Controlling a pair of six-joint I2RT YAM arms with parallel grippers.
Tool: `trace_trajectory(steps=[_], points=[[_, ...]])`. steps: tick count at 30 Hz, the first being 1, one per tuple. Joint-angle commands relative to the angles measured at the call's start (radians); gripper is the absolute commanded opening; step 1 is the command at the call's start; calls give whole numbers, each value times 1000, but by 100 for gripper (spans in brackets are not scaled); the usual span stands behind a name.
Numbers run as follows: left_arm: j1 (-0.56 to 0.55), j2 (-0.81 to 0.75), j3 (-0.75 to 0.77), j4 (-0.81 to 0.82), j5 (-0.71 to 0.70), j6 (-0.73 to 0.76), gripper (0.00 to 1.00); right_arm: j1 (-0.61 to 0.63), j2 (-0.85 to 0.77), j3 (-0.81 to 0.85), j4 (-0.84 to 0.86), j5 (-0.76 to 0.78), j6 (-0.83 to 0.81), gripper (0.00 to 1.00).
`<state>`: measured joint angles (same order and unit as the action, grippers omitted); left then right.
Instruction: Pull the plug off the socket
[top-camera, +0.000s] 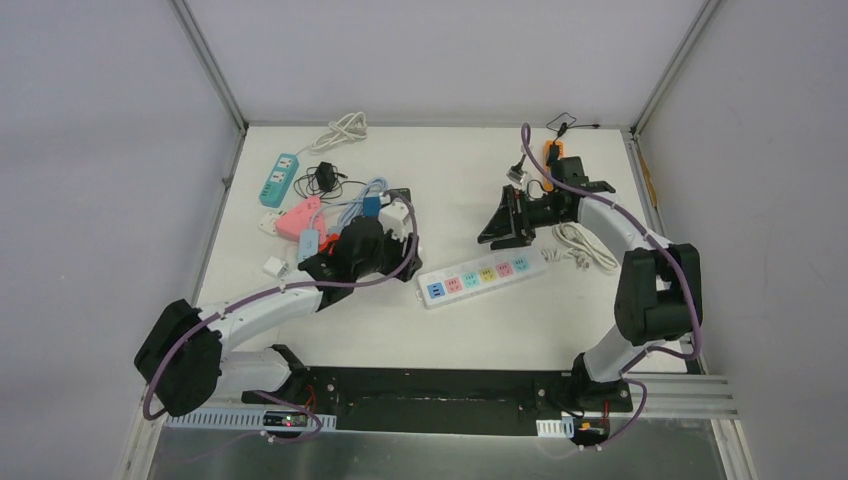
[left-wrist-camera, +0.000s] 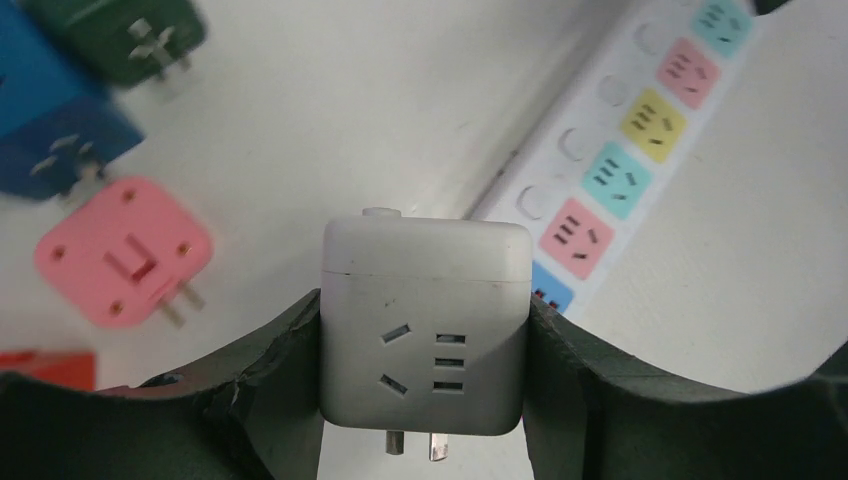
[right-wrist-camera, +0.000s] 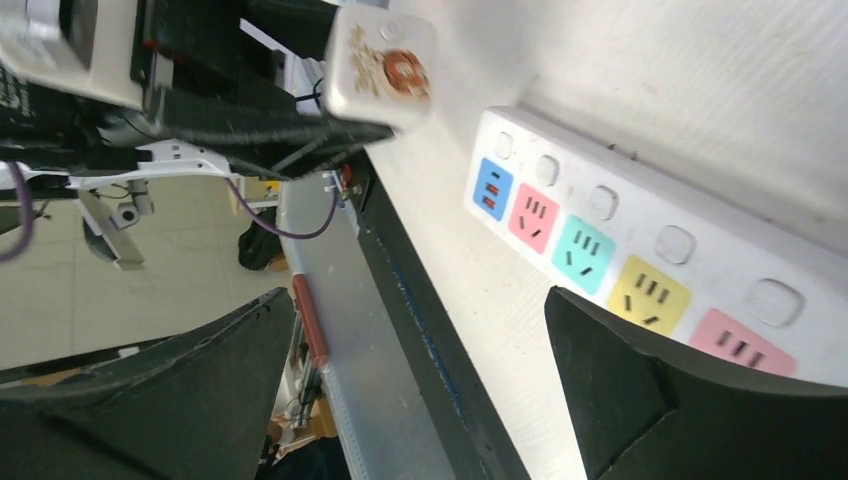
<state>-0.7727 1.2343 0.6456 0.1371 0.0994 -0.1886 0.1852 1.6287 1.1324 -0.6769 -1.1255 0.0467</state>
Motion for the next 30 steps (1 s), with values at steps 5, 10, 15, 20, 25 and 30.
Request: trace_trajectory(steps=[5, 10, 15, 20, 25, 30], points=[[103, -53, 64, -457, -136, -217, 0, -80, 56, 179, -181, 143, -198, 100], [122, -6, 68, -498, -203, -270, 0, -108, 88, 277, -199, 268, -246, 100], [128, -2, 72, -542, -303, -295, 6, -137, 143, 364, -197, 380, -262, 100], [134, -10, 63, -573, -360, -327, 34, -159, 179, 416, -166, 482, -265, 100], [138, -15, 63, -589, -372, -348, 57, -178, 218, 472, -139, 565, -252, 100], [139, -19, 76, -603, -376, -350, 71, -182, 270, 537, -119, 609, -221, 100]])
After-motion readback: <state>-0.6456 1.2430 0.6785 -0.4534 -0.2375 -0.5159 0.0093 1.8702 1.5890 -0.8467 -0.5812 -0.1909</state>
